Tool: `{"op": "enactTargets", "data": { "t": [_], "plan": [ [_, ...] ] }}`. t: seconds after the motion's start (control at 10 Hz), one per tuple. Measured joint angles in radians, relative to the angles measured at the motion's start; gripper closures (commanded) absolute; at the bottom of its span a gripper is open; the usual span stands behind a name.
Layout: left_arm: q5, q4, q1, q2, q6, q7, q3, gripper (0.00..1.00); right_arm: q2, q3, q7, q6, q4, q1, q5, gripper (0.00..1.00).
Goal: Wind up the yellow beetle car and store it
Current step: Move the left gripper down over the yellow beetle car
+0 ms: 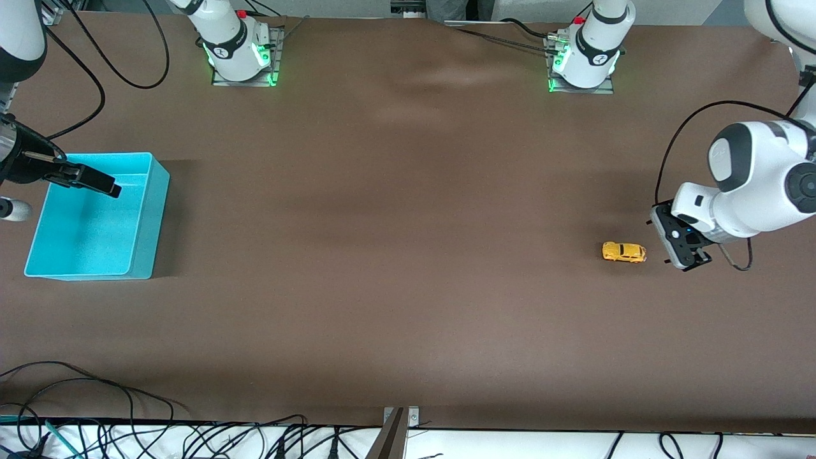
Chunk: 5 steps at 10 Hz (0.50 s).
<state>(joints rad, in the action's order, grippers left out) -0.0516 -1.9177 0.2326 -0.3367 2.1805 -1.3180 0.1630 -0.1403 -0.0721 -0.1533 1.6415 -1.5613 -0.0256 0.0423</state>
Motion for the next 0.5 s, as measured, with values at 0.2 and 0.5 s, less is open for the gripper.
{"op": "enactTargets", "data": {
  "t": [0.2,0.5],
  "plan": [
    [-0.057,-0.042,-0.002,-0.035,0.08,-0.029,0.005,0.0,0.0,0.0,0.001,0.0,0.0,0.0,0.0,0.0],
    [-0.12,-0.095,-0.002,-0.084,0.224,-0.066,0.008,0.0,0.0,0.001,0.001,0.0,0.0,-0.001,0.0,0.0]
  ]
}}
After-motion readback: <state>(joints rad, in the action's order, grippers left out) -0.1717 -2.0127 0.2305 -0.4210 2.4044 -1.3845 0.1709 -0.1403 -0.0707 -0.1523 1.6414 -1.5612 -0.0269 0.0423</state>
